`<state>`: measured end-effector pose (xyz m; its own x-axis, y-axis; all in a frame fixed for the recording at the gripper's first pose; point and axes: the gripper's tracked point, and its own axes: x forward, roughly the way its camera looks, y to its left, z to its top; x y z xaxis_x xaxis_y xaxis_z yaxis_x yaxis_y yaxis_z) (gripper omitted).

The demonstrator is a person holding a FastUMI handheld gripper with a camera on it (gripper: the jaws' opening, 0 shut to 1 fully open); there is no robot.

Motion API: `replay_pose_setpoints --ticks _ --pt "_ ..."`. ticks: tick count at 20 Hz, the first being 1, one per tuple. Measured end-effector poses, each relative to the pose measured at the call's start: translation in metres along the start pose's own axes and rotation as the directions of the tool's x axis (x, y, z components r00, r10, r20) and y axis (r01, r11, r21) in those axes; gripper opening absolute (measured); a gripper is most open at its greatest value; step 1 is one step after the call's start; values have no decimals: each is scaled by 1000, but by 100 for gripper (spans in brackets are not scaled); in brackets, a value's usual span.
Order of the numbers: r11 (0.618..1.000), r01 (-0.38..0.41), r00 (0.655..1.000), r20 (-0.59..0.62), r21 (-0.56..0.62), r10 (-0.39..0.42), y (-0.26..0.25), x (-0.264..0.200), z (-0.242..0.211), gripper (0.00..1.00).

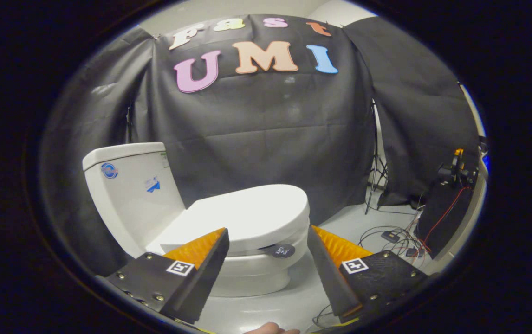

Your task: Open the toilet lid.

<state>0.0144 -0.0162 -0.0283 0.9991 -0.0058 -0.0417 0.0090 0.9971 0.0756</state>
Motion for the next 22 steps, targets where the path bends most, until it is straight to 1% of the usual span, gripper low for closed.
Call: replay_pose_setpoints --ticks 4,6,10,11,13,16,18,19,20,21,22 --pt "999 -6 999 -45 45 8 -6 21 -17 100" --pt "994 -16 998 -65 105 23 -9 32 -24 99" --pt "978 17 994 -111 207 6 -18 56 -47 99" --pt "969 22 992 -122 246 9 -22 64 -54 99" --pt "943 50 992 -126 329 -8 -32 75 -63 99" --pt "897 67 989 -145 437 -3 -34 84 -84 98" --pt "872 62 989 -148 486 12 -30 86 -92 99" --pt "852 48 992 -127 521 22 -29 89 -89 98" --pt "825 47 994 -106 563 15 -31 93 -86 98" --pt "788 56 994 -107 614 12 -36 95 -86 98" --pt "748 64 993 -119 660 20 -34 103 -91 88"
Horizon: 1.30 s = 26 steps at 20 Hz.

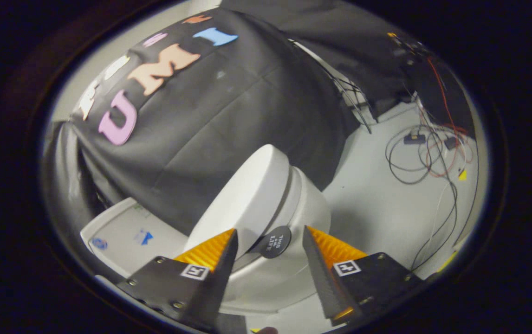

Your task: Open the toilet lid.

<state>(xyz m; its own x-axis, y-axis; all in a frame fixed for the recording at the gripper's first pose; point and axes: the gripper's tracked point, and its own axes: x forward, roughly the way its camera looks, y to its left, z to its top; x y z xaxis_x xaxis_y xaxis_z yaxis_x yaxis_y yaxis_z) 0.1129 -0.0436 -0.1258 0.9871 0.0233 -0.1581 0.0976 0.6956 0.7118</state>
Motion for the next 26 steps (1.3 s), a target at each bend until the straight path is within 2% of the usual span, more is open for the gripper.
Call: replay_pose_setpoints --ticks 1,2,4,6,7,9,12,14,16,26 --pt "999 -11 1000 -8 46 11 1 2 -4 78" --pt "998 -11 1000 -1 68 11 2 3 -7 78" --pt "995 22 999 -49 96 -18 -2 10 -23 54" --pt "985 38 997 -69 167 -27 -1 12 -24 54" --pt "977 20 998 -58 210 -8 6 17 -23 54" --pt "966 59 998 -49 250 -48 1 13 -18 23" --pt "936 52 999 -5 349 -54 -2 15 -12 23" --pt "916 11 999 29 402 -25 8 8 -14 23" --pt "923 41 999 17 382 -51 -2 5 -10 1" --pt "944 185 982 -15 274 -188 7 7 -6 1"
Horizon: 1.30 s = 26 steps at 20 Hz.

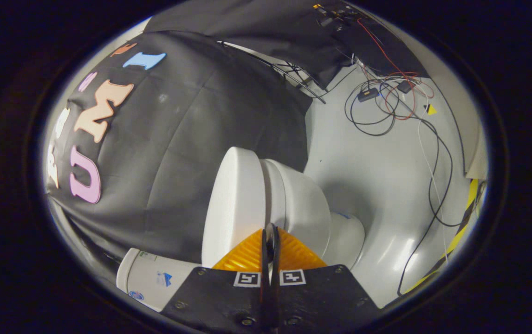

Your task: Open the toilet lid.

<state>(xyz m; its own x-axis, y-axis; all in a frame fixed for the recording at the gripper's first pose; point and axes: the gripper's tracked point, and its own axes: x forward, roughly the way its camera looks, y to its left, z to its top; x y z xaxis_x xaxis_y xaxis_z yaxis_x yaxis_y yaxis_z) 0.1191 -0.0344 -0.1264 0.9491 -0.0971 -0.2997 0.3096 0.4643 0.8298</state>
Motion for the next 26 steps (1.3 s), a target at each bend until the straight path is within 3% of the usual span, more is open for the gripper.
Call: replay_pose_setpoints --ticks 5,9,26 --pt "996 42 999 20 -81 -41 14 -8 4 1" --pt "993 2 999 35 -116 3 41 -18 10 1" --pt "948 3 993 117 -319 36 119 -60 14 1"
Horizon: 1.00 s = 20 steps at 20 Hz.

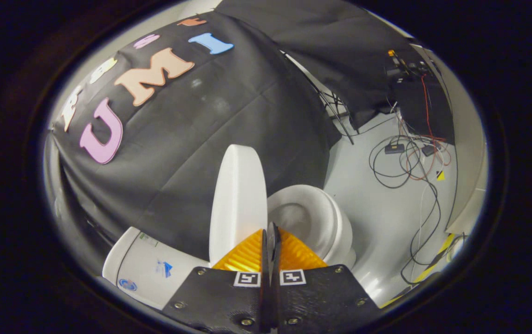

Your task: Open the toilet lid.

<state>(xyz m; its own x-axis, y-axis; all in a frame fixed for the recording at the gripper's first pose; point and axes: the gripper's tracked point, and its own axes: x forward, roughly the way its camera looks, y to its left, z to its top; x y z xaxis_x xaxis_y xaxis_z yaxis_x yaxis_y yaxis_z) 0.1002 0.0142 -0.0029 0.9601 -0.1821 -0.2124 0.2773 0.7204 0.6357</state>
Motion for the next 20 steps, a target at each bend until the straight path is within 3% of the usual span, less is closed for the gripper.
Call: replay_pose_setpoints --ticks 20 --pt "971 -26 998 57 -236 41 77 -37 4 1"
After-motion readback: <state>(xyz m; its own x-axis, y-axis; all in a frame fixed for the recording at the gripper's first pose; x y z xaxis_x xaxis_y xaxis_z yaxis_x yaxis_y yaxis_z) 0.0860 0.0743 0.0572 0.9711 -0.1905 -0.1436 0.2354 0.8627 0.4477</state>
